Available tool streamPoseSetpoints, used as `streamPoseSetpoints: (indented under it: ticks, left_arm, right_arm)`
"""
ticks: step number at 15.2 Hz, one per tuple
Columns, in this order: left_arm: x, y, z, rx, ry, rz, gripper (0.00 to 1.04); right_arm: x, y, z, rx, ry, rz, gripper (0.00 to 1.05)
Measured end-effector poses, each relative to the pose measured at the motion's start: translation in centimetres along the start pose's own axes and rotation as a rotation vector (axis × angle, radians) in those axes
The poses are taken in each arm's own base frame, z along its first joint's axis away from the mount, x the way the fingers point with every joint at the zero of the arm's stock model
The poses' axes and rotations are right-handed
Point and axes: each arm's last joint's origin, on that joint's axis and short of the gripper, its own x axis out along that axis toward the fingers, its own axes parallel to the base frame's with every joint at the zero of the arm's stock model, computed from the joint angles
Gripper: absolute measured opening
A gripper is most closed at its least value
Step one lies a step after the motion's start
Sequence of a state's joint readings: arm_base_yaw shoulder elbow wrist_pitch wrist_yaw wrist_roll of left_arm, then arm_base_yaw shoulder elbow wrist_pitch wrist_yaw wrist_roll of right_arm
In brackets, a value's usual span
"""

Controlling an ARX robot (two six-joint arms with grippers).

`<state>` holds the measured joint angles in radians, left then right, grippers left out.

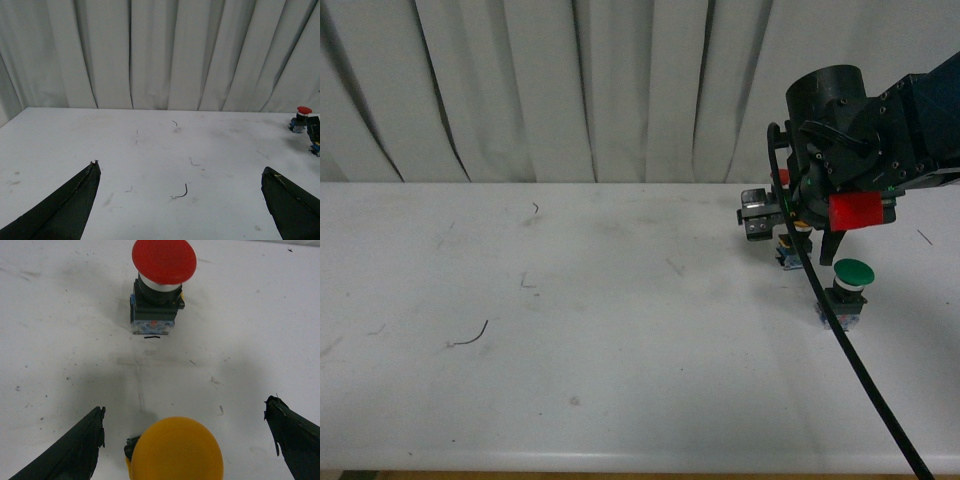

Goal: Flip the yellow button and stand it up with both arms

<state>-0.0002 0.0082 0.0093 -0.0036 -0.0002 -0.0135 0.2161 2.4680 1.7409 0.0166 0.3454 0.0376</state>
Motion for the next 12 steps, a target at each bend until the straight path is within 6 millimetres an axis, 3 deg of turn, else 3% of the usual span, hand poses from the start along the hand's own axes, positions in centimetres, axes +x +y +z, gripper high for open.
streamPoseSetpoints:
  ticks: [3,6,9,12]
  left_arm:
    - [0.0,0.0,0.0,0.000,0.000,0.000,0.98]
    - [0.0,0.0,0.0,0.000,0.000,0.000,0.98]
    - [0.0,0.0,0.0,0.000,0.000,0.000,0.98]
    - [0.0,0.0,0.0,0.000,0.000,0.000,0.98]
  right_arm:
    - [-0.7,-0.3,0.2,0.037,-0.063,0.026,0.98]
    - [-4.6,-2.9,2.3,0.102,-0.216,0.039,0.98]
    - [-12.2,-6.4,3.9,0.178,-0.480,0.084,0.98]
    - [-21.2,-7.9,1.5,0.142,-0.724,0.156,0.98]
